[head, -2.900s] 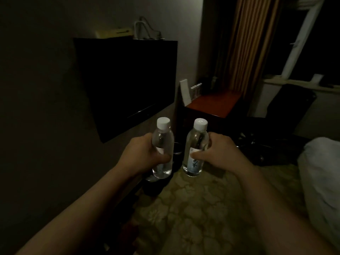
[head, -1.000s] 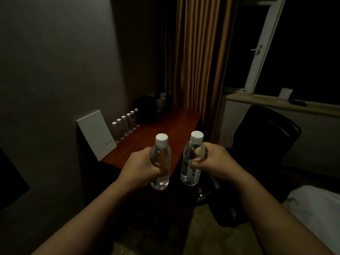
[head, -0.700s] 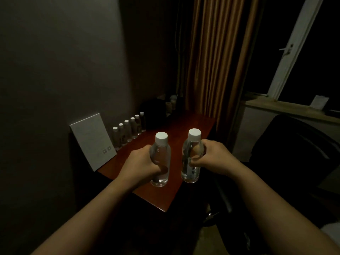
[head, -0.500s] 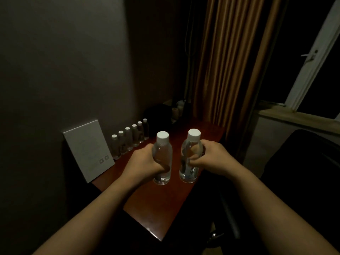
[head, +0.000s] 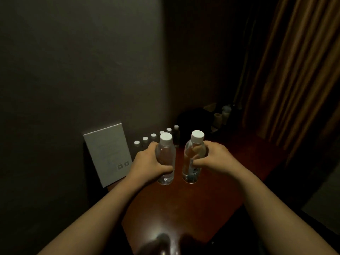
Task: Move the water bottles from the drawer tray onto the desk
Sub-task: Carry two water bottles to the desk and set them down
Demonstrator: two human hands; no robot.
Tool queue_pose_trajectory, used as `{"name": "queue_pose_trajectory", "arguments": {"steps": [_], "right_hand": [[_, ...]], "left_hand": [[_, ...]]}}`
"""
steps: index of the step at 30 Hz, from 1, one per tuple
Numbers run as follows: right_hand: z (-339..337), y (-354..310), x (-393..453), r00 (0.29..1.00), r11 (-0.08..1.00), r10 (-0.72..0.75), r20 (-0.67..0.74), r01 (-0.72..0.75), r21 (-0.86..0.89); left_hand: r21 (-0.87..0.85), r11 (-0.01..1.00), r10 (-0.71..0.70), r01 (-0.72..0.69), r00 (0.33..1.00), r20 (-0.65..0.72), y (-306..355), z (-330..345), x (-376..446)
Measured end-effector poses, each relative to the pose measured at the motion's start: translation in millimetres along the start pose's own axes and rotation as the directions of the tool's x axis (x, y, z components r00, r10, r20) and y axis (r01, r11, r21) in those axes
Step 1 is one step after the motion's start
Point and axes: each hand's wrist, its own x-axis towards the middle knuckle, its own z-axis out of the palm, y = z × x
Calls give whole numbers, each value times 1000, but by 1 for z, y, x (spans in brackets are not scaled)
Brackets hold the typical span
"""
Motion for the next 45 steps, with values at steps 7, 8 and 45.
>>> {"name": "queue_pose_trajectory", "arguments": {"steps": [7, 8, 45], "right_hand": [[-6, 21, 123, 972, 990, -141, 188, 140, 21], [-6, 25, 137, 964, 987, -160, 211, 159, 21], [225, 134, 368, 844, 994, -38, 535, -24, 109]], "left_hand": [[-4, 976, -217, 219, 961, -170, -3, 20, 69], [-6, 968, -249, 253, 951, -184, -5, 24, 77], [-206, 611, -792, 765, 583, -182, -216, 160, 214]]}}
